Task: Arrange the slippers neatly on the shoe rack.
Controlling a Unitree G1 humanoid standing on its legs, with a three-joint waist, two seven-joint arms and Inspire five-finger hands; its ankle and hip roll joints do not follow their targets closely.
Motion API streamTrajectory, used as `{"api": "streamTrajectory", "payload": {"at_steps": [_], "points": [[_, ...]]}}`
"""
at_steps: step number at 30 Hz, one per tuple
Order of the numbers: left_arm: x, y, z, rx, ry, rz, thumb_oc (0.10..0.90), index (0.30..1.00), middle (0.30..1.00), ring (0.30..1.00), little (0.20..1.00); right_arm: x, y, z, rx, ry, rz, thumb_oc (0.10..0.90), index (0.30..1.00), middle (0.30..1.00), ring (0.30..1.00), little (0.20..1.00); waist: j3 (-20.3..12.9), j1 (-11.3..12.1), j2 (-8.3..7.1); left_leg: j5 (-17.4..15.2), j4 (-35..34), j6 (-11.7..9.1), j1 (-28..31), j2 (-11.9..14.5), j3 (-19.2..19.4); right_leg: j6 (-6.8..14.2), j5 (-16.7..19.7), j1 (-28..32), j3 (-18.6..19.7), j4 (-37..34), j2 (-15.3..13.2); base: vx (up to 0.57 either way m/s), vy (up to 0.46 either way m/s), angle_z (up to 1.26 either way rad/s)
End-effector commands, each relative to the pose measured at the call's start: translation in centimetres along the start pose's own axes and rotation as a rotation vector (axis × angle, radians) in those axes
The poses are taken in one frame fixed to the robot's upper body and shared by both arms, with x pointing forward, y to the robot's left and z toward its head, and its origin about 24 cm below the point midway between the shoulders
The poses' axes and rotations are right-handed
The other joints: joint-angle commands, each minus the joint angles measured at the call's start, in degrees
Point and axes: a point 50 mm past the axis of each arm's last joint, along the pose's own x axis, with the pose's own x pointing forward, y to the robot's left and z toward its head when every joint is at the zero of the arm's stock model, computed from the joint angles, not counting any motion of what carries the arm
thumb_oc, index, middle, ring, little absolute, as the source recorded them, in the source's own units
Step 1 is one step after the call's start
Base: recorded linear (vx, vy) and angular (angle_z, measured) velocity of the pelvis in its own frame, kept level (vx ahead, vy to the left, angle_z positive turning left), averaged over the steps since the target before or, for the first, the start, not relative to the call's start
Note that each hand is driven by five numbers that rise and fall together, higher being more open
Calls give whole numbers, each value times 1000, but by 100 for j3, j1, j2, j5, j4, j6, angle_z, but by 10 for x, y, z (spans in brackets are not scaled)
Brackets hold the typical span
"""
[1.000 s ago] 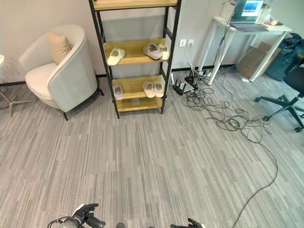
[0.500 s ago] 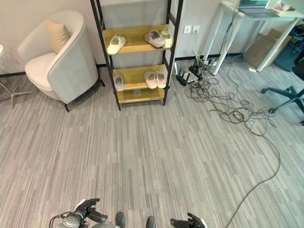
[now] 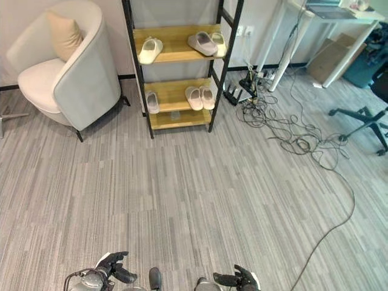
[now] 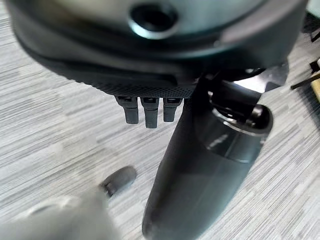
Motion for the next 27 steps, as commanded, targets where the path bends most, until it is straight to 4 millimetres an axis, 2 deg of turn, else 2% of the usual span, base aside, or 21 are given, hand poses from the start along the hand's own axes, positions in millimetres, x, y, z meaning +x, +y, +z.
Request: {"api": "streamTrajectory", "payload": {"at_steps": [1, 2, 3, 5, 7, 9, 10, 12, 13, 14, 15, 17, 18, 19, 20, 21, 24, 26, 27], "points": [[0, 1, 0, -5, -1, 12, 800, 900, 900, 900, 900, 0, -14, 5, -41, -39, -27, 800, 900, 900, 900, 900, -187, 11, 103, -288, 312, -518, -101, -26, -351, 100, 861, 64, -1, -1215, 289, 197, -31, 9], [0, 1, 0, -5, -1, 12, 800, 900, 900, 900, 900, 0, -14, 4, -41, -39, -28, 800, 900, 900, 900, 900, -173, 7, 112, -292, 301, -521, -74, -19, -357, 98, 859, 93, -9, -1226, 297, 389, -92, 3], [0, -2, -1, 9, 6, 1, 800, 900, 900, 900, 900, 0, -15, 4, -51, -36, -26, 800, 900, 900, 900, 900, -217, -64, 57, -375, 203, -556, 97, -84, -412, 171, 1079, -148, -91, -1866, 382, 203, -63, 12], [0, -2, -1, 9, 6, 0, 800, 900, 900, 900, 900, 0, -15, 4, -51, -35, -26, 800, 900, 900, 900, 900, -207, -71, 74, -383, 195, -560, 121, -69, -422, 170, 1085, -113, -106, -1892, 397, 208, -68, 11], [0, -5, -2, 7, 11, -7, 800, 900, 900, 900, 900, 0, -13, 5, -45, -42, -16, 800, 900, 900, 900, 900, -184, -230, 17, -643, 172, -625, 516, -129, -610, 353, 1525, -453, -297, -2680, 527, 412, -167, 12], [0, -6, -3, 12, 12, -15, 800, 900, 900, 900, 900, -1, -14, 2, -46, -36, -19, 800, 900, 900, 900, 900, -216, -241, 2, -737, 170, -654, 613, -133, -663, 364, 1552, -307, -357, -2915, 526, 302, -182, 26], [-1, -10, -8, 11, 25, -19, 800, 900, 900, 900, 900, -2, -13, -2, -49, -27, -12, 800, 900, 900, 900, 900, -314, -232, -35, -881, 207, -697, 754, -88, -710, 298, 1627, -129, -265, -2965, 545, 404, -259, 29], [-2, -11, -12, 2, 39, -21, 800, 900, 900, 900, 900, -2, -12, -3, -50, -21, -10, 800, 900, 900, 900, 900, -373, -235, -18, -931, 265, -747, 792, -19, -707, 275, 1625, -78, -233, -2930, 579, 292, -198, 30], [-3, -14, -15, -11, 47, -25, 800, 900, 900, 900, 900, -2, -13, -2, -59, -21, -10, 800, 900, 900, 900, 900, -409, -200, 13, -758, 793, -909, 675, 118, -667, 200, 1581, 117, -245, -2923, 617, 215, -204, 17], [-3, -14, -13, -8, 41, -26, 800, 900, 900, 900, 900, -1, -13, 0, -61, -28, -10, 800, 900, 900, 900, 900, -387, -194, 12, -593, 1222, -1002, 506, 136, -653, 150, 1528, 241, -196, -2948, 642, 268, -289, -6], [-2, -14, -9, 0, 25, -24, 800, 900, 900, 900, 900, -1, -15, 3, -59, -36, -16, 800, 900, 900, 900, 900, -310, -157, -10, -404, 1952, -1104, 135, 189, -656, 60, 1445, 389, -94, -2955, 661, 117, -202, -18], [0, -11, 2, -2, -8, -13, 800, 900, 900, 900, 900, 0, -17, 9, -50, -56, -29, 800, 900, 900, 900, 900, -197, -92, -138, -109, 2993, -1122, -523, 269, -561, -75, 1303, 541, -40, -2942, 577, 111, -184, -21], [1, -10, 4, -3, -14, -9, 800, 900, 900, 900, 900, 1, -19, 11, -47, -59, -34, 800, 900, 900, 900, 900, -161, -64, -197, -20, 3255, -1099, -685, 347, -467, -150, 1215, 640, -29, -2926, 570, 95, -111, -29], [1, -10, 5, -2, -14, -9, 800, 900, 900, 900, 900, 1, -18, 12, -46, -59, -33, 800, 900, 900, 900, 900, -158, -60, -190, -34, 3282, -1101, -697, 357, -467, -153, 1214, 638, -28, -2923, 579, 183, -115, -38], [1, -10, 8, -1, -25, -10, 800, 900, 900, 900, 900, 1, -20, 13, -43, -61, -40, 800, 900, 900, 900, 900, -129, 5, -247, -95, 3413, -1002, -971, 443, -293, -205, 1092, 778, -4, -2890, 557, 117, -53, -38], [1, -10, 8, -1, -26, -10, 800, 900, 900, 900, 900, 1, -20, 13, -42, -61, -40, 800, 900, 900, 900, 900, -122, 15, -239, -112, 3434, -1001, -971, 454, -288, -204, 1088, 782, 2, -2887, 566, 320, -68, -24], [1, -13, 5, -3, -13, -19, 800, 900, 900, 900, 900, 1, -21, 11, -49, -59, -39, 800, 900, 900, 900, 900, -196, 136, -238, -411, 2340, -858, -1118, 284, -240, -172, 833, 1067, 54, -2906, 640, 353, 3, -7], [0, -14, 3, 2, -7, -26, 800, 900, 900, 900, 900, 0, -22, 7, -50, -50, -40, 800, 900, 900, 900, 900, -214, 189, -166, -166, 1531, -894, -1157, 193, -297, -148, 728, 1212, 79, -2930, 742, 339, 34, -3], [0, -15, 1, 5, 0, -29, 800, 900, 900, 900, 900, 0, -23, 6, -51, -46, -40, 800, 900, 900, 900, 900, -219, 221, -139, 107, 1151, -943, -1194, 145, -297, -132, 661, 1351, 100, -2975, 812, 349, 9, 2]]}}
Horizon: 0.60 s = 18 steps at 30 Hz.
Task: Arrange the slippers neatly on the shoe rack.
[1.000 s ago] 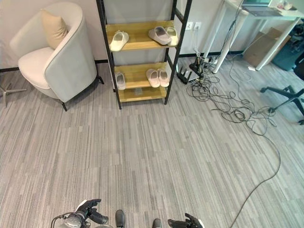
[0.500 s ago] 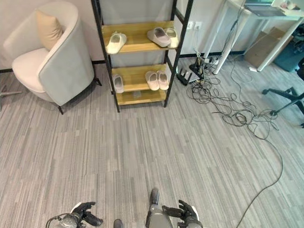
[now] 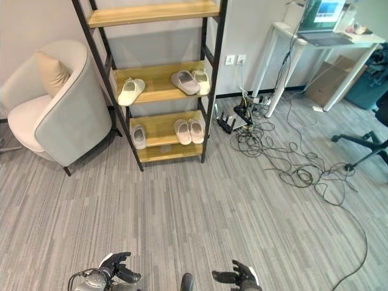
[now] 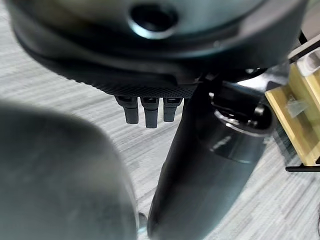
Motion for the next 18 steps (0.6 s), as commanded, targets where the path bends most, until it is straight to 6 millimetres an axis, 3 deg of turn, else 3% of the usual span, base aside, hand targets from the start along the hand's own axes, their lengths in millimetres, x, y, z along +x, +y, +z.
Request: {"api": "streamTrajectory", "payload": {"at_steps": [1, 3, 8, 10, 11, 12, 13, 14, 18], "points": [[0, 7, -1, 34, -7, 19, 800, 900, 900, 900, 900, 2, -16, 10, 6, -47, -39, 800, 900, 900, 900, 900, 17, 241, 161, 699, -929, 247, 84, -348, 61, 1055, -436, 165, 291, 376, 17, 358, 9, 6], [-1, 8, -4, 29, 0, 21, 800, 900, 900, 900, 900, 1, -14, 9, 7, -42, -38, 800, 900, 900, 900, 900, 10, 338, 199, 960, -1186, 220, -51, -391, 154, 1051, -593, 388, 396, 398, 94, 374, 32, 2], [-3, 7, -17, 14, 43, 20, 800, 900, 900, 900, 900, 0, -9, 1, -13, -15, -23, 800, 900, 900, 900, 900, -161, 443, 217, 874, -1324, 427, 137, -519, 115, 1154, -871, 561, 467, 857, -29, 334, 77, -27], [-3, 13, -16, 3, 44, 36, 800, 900, 900, 900, 900, 1, -5, 7, -29, -32, -4, 800, 900, 900, 900, 900, -146, 426, 268, 697, -1428, 605, 474, -580, 121, 1363, -588, 16, 386, 2094, -262, 244, 110, -36], [-3, 13, -16, 3, 44, 36, 800, 900, 900, 900, 900, 1, -5, 7, -29, -33, -4, 800, 900, 900, 900, 900, -148, 428, 262, 697, -1429, 608, 470, -587, 126, 1367, -605, -3, 392, 2124, -271, 211, 90, -9], [-2, 17, -12, 7, 31, 48, 800, 900, 900, 900, 900, 2, -2, 13, -36, -50, 6, 800, 900, 900, 900, 900, -96, 344, 358, 575, -1464, 696, 701, -566, 114, 1430, -252, -484, 301, 2921, -403, 144, 57, 4], [-2, 17, -12, 7, 31, 48, 800, 900, 900, 900, 900, 2, -2, 13, -36, -50, 6, 800, 900, 900, 900, 900, -97, 345, 357, 575, -1464, 696, 700, -567, 115, 1430, -254, -487, 302, 2925, -405, 310, 97, 2], [-2, 18, -11, 15, 22, 50, 800, 900, 900, 900, 900, 3, -1, 15, -42, -58, 8, 800, 900, 900, 900, 900, -75, 292, 464, 462, -1508, 733, 920, -512, 82, 1347, -245, -785, 96, 3186, -533, 281, 37, 7], [-2, 18, -8, 2, 14, 52, 800, 900, 900, 900, 900, 3, 0, 17, -54, -64, 15, 800, 900, 900, 900, 900, -93, 154, 478, 260, -1710, 668, 1368, -523, -49, 1287, -275, -1180, -112, 2007, -447, 338, -75, 10]]}}
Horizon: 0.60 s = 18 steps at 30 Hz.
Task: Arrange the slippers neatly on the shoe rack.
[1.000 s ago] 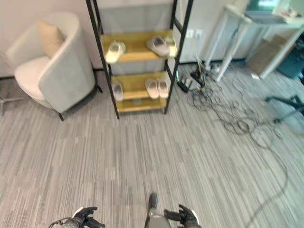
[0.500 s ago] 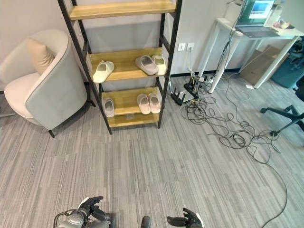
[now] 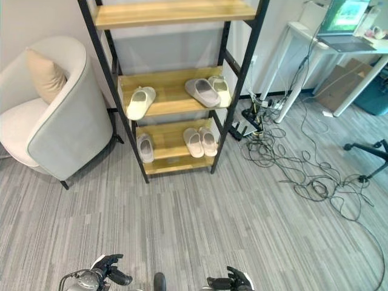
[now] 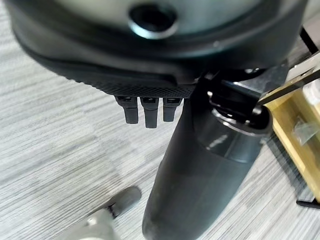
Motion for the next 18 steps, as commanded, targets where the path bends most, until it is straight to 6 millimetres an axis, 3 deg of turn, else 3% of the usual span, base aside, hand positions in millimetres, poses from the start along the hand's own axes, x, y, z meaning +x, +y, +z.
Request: {"api": "streamTrajectory", "payload": {"at_steps": [1, 3, 6, 8, 9, 11, 12, 14, 15, 16, 18], "points": [[1, -2, 13, -25, -53, 4, 800, 900, 900, 900, 900, 2, -14, 13, -24, -57, -33, 800, 900, 900, 900, 900, -52, -29, -37, -277, 176, -588, -89, -26, -287, 75, 1222, -67, -69, -1382, 330, 339, -159, 21], [2, -4, 18, -8, -69, -3, 800, 900, 900, 900, 900, 2, -15, 15, -18, -63, -34, 800, 900, 900, 900, 900, 12, -180, -53, -368, 110, -651, 126, -60, -388, 217, 1541, -335, 123, -2109, 408, 335, -166, 17], [2, -7, 20, 13, -76, -17, 800, 900, 900, 900, 900, 2, -16, 13, -20, -52, -38, 800, 900, 900, 900, 900, 39, -292, -64, -586, 104, -734, 395, -43, -476, 334, 1775, -299, 198, -2599, 435, 308, -183, 40], [2, -9, 16, 10, -66, -16, 800, 900, 900, 900, 900, 1, -16, 11, -26, -49, -33, 800, 900, 900, 900, 900, 14, -280, -120, -689, 121, -753, 486, -58, -478, 317, 1900, -210, 210, -2596, 395, 308, -236, 39], [1, -14, 12, 13, -54, -30, 800, 900, 900, 900, 900, 0, -16, 6, -39, -39, -30, 800, 900, 900, 900, 900, -79, -285, -163, -867, 568, -927, 514, 167, -531, 216, 1870, -3, 207, -2480, 400, 310, -253, 33], [1, -14, 12, 13, -54, -30, 800, 900, 900, 900, 900, 0, -16, 6, -39, -38, -30, 800, 900, 900, 900, 900, -79, -288, -161, -879, 587, -929, 505, 171, -535, 215, 1869, -2, 203, -2481, 402, 210, -206, 47], [1, -14, 16, 5, -66, -26, 800, 900, 900, 900, 900, 0, -18, 8, -45, -45, -30, 800, 900, 900, 900, 900, -25, -253, -204, -586, 1551, -1096, 75, 254, -522, 104, 1766, 238, 179, -2465, 417, 127, -240, 48], [2, -12, 29, 10, -110, -18, 800, 900, 900, 900, 900, 1, -20, 15, -33, -67, -42, 800, 900, 900, 900, 900, 130, -192, -337, -164, 2624, -1151, -590, 402, -418, -58, 1623, 440, 237, -2434, 379, 111, -245, 19], [2, -12, 29, 10, -110, -18, 800, 900, 900, 900, 900, 1, -20, 15, -32, -67, -42, 800, 900, 900, 900, 900, 129, -193, -332, -179, 2657, -1154, -612, 411, -422, -60, 1623, 434, 234, -2432, 386, 136, -207, -15], [3, -10, 34, 13, -125, -11, 800, 900, 900, 900, 900, 1, -22, 16, -26, -68, -51, 800, 900, 900, 900, 900, 196, -108, -434, -139, 3094, -1061, -952, 552, -197, -195, 1448, 629, 217, -2424, 397, 172, -155, -23], [3, -11, 34, 16, -124, -15, 800, 900, 900, 900, 900, 1, -23, 15, -22, -64, -55, 800, 900, 900, 900, 900, 179, -48, -450, -313, 2793, -958, -1081, 508, -102, -221, 1318, 798, 190, -2422, 446, 279, -119, -10]]}}
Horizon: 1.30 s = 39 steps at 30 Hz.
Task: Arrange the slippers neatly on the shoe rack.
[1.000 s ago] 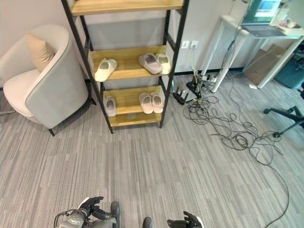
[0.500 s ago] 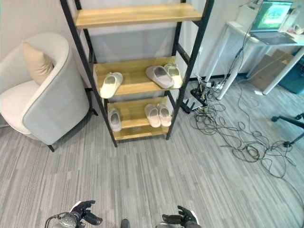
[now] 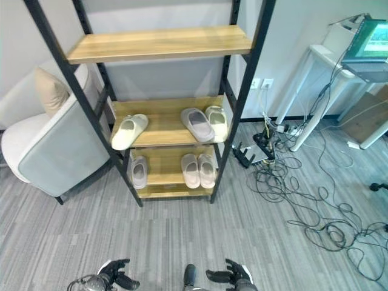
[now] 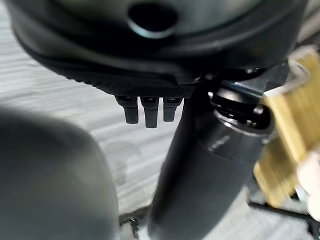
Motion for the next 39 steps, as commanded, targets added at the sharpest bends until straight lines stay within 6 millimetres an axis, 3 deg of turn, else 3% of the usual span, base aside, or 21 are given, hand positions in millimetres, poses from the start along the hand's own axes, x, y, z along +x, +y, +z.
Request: {"api": "streamTrajectory", "payload": {"at_steps": [1, 2, 4, 5, 7, 8, 13, 15, 17, 20, 23, 25, 26, 33, 39], "points": [[3, 15, 17, 49, -62, 42, 800, 900, 900, 900, 900, -1, -16, -1, 14, -13, -45, 800, 900, 900, 900, 900, 194, 106, 71, 308, -1379, 576, 41, -335, 492, 853, -481, 300, 166, 374, -299, 279, -23, -5], [2, 14, 16, 50, -56, 38, 800, 900, 900, 900, 900, -1, -17, -2, 14, -13, -46, 800, 900, 900, 900, 900, 183, 111, 93, 247, -1692, 599, 128, -364, 514, 870, -550, 359, 147, 380, -283, 262, 17, -2], [2, 13, 13, 49, -47, 33, 800, 900, 900, 900, 900, -2, -18, -4, 11, -10, -50, 800, 900, 900, 900, 900, 126, 132, 197, 507, -2457, 548, 68, -411, 551, 886, -705, 495, 81, 382, -186, 208, 38, 21], [2, 13, 13, 49, -47, 33, 800, 900, 900, 900, 900, -2, -18, -4, 11, -10, -50, 800, 900, 900, 900, 900, 131, 128, 193, 517, -2481, 548, 88, -420, 548, 888, -711, 505, 77, 382, -193, 204, 26, 29], [2, 13, 10, 52, -40, 31, 800, 900, 900, 900, 900, -3, -18, -7, 16, -6, -55, 800, 900, 900, 900, 900, 116, 239, 315, 1161, -3193, 455, -188, -407, 812, 866, -934, 827, 13, 367, -21, 345, 33, 35], [1, 13, 8, 48, -34, 30, 800, 900, 900, 900, 900, -3, -16, -8, 17, -1, -52, 800, 900, 900, 900, 900, 115, 283, 324, 1212, -3255, 450, -212, -435, 862, 860, -1000, 908, 31, 392, 18, 277, 25, 46], [-1, 12, -8, 36, 18, 26, 800, 900, 900, 900, 900, -5, -10, -17, -9, 24, -33, 800, 900, 900, 900, 900, -71, 347, 321, 1214, -3568, 592, 40, -582, 748, 928, -1234, 1061, 53, 701, -29, 260, 96, 5], [-1, 14, -8, 39, 20, 31, 800, 900, 900, 900, 900, -5, -8, -16, -19, 17, -19, 800, 900, 900, 900, 900, -115, 385, 302, 1109, -3638, 694, 202, -642, 758, 1032, -1278, 998, 31, 1118, -194, 160, 129, -18], [-1, 20, -3, 31, 8, 45, 800, 900, 900, 900, 900, -3, -6, -8, -27, -3, -8, 800, 900, 900, 900, 900, -13, 305, 378, 1004, -3713, 825, 476, -651, 693, 1135, -1066, 325, -3, 2325, -418, 69, 141, -3], [0, 25, 0, 36, -2, 59, 800, 900, 900, 900, 900, -2, -2, -4, -21, -16, 3, 800, 900, 900, 900, 900, 73, 213, 445, 960, -3776, 856, 619, -622, 586, 1131, -936, -127, 136, 2915, -400, 76, 43, 24], [0, 28, 2, 34, -10, 68, 800, 900, 900, 900, 900, -2, 1, -2, -11, -20, 8, 800, 900, 900, 900, 900, 75, 163, 466, 897, -3823, 824, 787, -632, 500, 1076, -951, -211, 345, 2342, -294, 136, -53, 55], [0, 32, 0, 40, 3, 78, 800, 900, 900, 900, 900, -2, -1, -5, -26, -2, 5, 800, 900, 900, 900, 900, 63, 128, 381, 766, -3856, 771, 883, -693, 513, 1148, -707, -268, 423, 1293, -300, 129, -110, 25], [0, 30, -3, 42, 10, 71, 800, 900, 900, 900, 900, -2, -1, -6, -23, 2, 9, 800, 900, 900, 900, 900, 46, 111, 373, 767, -3865, 760, 926, -700, 453, 1246, -614, -214, 474, 1148, -272, 69, -65, 9], [-2, 23, -10, 61, 28, 48, 800, 900, 900, 900, 900, -2, 8, -2, -49, -28, 44, 800, 900, 900, 900, 900, -154, 160, 280, 700, -3872, 681, 1030, -682, 477, 1219, -410, 291, 404, 501, -262, 83, -78, 11], [-1, 14, -6, 112, 7, 19, 800, 900, 900, 900, 900, -4, 26, 38, -91, -216, 127, 800, 900, 900, 900, 900, -220, 192, 287, 726, -3872, 583, 971, -636, 384, 1217, -318, 603, 234, 0, -233, 22, -40, 1]]}}
